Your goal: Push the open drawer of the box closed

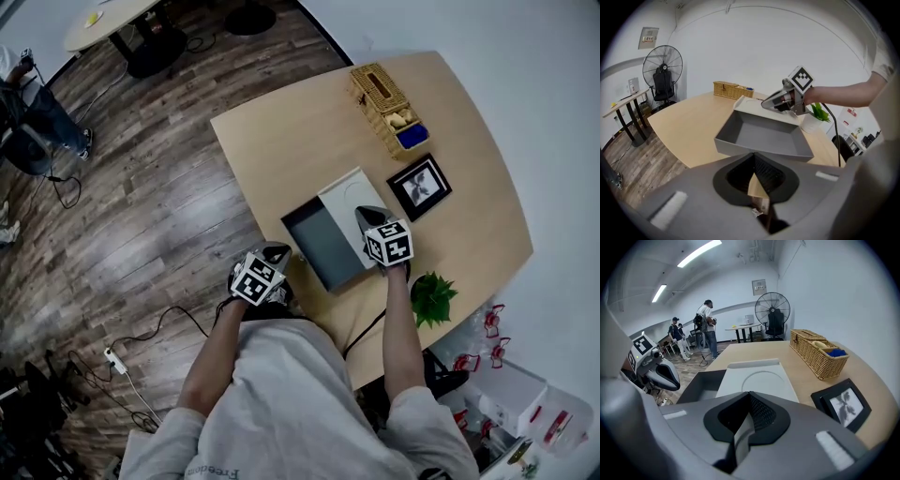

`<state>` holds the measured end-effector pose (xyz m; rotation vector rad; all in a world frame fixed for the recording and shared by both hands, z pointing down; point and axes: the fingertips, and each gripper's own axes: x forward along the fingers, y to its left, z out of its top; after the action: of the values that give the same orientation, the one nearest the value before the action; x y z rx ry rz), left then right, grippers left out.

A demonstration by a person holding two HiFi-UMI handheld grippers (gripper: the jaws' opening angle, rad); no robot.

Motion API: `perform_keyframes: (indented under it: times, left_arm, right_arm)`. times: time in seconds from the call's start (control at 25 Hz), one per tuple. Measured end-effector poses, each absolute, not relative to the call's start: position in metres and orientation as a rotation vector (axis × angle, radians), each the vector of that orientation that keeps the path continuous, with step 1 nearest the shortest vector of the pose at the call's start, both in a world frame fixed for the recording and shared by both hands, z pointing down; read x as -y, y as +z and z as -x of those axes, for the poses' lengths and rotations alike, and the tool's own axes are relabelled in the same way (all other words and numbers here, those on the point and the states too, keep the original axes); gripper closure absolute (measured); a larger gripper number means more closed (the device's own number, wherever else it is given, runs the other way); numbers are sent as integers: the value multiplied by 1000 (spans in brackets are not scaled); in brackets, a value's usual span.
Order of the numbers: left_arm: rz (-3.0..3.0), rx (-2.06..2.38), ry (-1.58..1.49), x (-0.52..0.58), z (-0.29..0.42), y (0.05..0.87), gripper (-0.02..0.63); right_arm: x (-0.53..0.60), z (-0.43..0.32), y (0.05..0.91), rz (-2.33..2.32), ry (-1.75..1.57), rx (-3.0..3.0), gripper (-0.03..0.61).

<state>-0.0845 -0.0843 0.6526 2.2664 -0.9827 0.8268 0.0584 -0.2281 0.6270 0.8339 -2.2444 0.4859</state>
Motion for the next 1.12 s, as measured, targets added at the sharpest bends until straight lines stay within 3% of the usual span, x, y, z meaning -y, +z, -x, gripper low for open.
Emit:
perform_keyframes:
  times: [0.72,0.92,1.12]
  left_arm:
    - [-2286,870,925,54,57,683,558]
    - [-2281,876,947,59,56,686,476]
    - [-2283,868,973,60,49,691,466]
  right_arm:
    - [226,-55,626,-848,402,2249,577]
    - [226,-52,626,-840,403,2252,577]
    - [225,-54,627,-836,397,2254,577]
